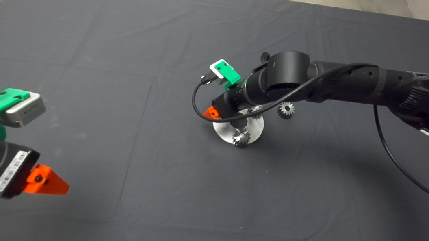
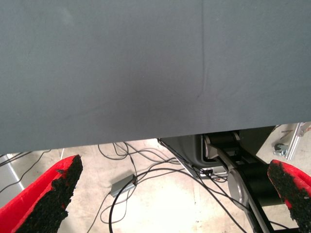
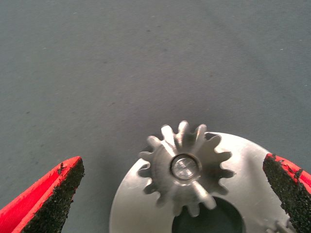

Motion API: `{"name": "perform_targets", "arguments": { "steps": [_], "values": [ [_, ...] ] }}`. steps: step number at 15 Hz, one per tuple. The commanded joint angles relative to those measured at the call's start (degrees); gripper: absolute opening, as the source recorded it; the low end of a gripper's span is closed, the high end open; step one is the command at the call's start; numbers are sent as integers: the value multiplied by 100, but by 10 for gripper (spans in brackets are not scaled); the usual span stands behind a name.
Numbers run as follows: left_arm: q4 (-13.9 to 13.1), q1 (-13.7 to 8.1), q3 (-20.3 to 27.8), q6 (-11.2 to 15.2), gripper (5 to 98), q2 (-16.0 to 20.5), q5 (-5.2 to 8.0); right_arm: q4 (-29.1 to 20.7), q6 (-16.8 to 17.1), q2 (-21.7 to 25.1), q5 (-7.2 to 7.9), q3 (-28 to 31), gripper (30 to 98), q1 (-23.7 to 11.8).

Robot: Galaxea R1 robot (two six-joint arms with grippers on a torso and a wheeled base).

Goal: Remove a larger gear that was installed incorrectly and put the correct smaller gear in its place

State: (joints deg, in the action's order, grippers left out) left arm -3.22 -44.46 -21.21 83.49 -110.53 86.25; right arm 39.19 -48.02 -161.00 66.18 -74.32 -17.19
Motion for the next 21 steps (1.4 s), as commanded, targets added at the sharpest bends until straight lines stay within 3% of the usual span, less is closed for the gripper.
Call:
{"name": "perform_targets", "arguments": {
  "steps": [1, 9, 12, 14, 19, 21],
  "values": [
    [-74, -72, 84, -9, 981, -17, -2, 159, 12, -68, -9, -20, 977, -76],
    [-74, -72, 75, 18, 981, 9, 15, 159, 12, -77, -22, -362, 977, 97],
    [-77, -72, 75, 18, 981, 9, 15, 159, 12, -77, -251, -362, 977, 93],
    [-82, -72, 75, 18, 981, 18, 15, 168, 29, -137, -264, -370, 977, 93],
    [-78, -72, 75, 18, 981, 53, 15, 238, 293, -182, -255, -371, 900, 93],
    [-76, -72, 75, 18, 981, 44, 15, 238, 317, -191, -255, -371, 898, 101]
  ]
}}
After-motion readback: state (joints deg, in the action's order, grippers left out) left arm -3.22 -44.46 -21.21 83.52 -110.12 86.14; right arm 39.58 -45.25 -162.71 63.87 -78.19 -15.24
